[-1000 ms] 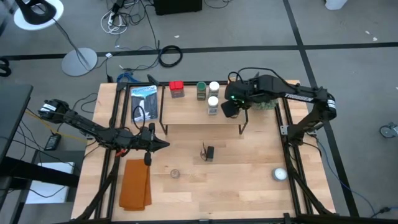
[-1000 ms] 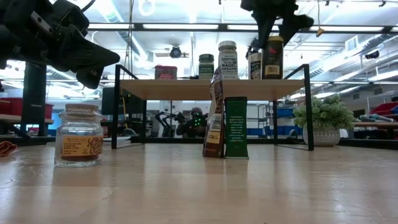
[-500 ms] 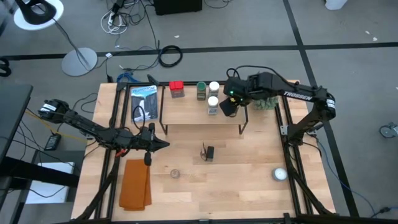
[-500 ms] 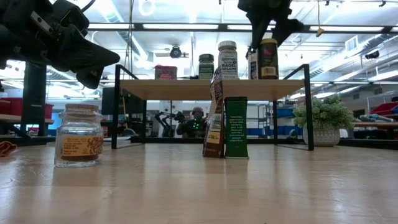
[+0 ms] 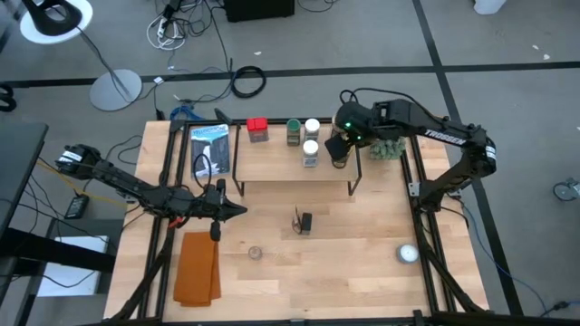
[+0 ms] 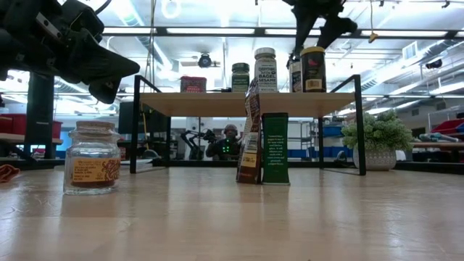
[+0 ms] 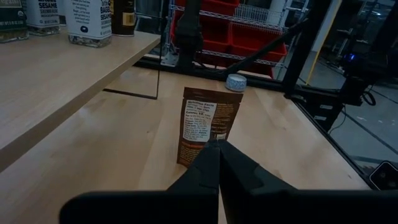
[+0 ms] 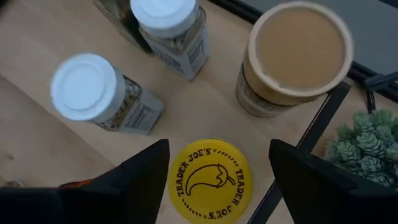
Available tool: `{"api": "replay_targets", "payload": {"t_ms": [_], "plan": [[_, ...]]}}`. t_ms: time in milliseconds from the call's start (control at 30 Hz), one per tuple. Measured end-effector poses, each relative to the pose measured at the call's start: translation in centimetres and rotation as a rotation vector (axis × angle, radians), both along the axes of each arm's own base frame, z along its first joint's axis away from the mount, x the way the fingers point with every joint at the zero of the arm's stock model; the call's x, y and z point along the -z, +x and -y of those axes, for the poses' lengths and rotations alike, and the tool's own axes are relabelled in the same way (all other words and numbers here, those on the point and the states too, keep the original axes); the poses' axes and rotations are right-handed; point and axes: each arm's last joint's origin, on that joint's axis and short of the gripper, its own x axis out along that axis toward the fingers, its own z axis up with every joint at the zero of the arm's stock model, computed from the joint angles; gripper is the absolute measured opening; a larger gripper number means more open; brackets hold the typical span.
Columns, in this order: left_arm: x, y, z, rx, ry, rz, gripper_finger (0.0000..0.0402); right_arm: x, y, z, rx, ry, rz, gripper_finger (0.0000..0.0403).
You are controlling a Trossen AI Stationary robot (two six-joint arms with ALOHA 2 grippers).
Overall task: Shelf spices
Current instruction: Put the yellow seasoning bottle on the shelf, then put the orange seasoning bag on the shelf
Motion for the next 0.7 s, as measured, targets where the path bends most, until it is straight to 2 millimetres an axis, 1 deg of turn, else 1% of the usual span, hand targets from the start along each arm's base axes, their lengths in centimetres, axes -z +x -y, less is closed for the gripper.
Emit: {"api": "replay_targets", "payload": {"t_ms": [133, 233, 333, 433, 533, 600, 700], "plan": [[0.0, 0.0, 0.0, 0.000, 0.000, 0.000, 0.0005, -1.4, -1.5, -0.5, -0.005, -0.012, 0.058, 0.0277], [0.0, 0.0, 0.0, 0.000, 0.000, 0.000, 0.0005, -2.5, -2.9, -1.3, -0.013, -0.016, 0.115, 0.0275], [0.0, 0.0, 0.0, 0.000, 0.000, 0.000, 0.0005, -3.7, -4.5, -2.7, -0.038, -0.026, 0.177, 0.0272], [0.0, 0.0, 0.0, 0.000, -0.001, 0.000, 0.0005, -4.4, -5.5, -4.7, -0.080, -0.060, 0.215, 0.0272], [0.0, 0.0, 0.0, 0.000, -0.001, 0.000, 0.0005, -4.2, -5.7, -7.0, -0.135, -0.080, 0.222, 0.0271], [0.0, 0.0, 0.0, 0.000, -0.001, 0.000, 0.0005, -3.6, -5.6, -8.8, -0.173, -0.107, 0.216, 0.0270], [0.0, 0.0, 0.0, 0.000, -0.001, 0.000, 0.0005, -1.7, -4.9, -12.0, -0.250, -0.160, 0.191, 0.0270]]}}
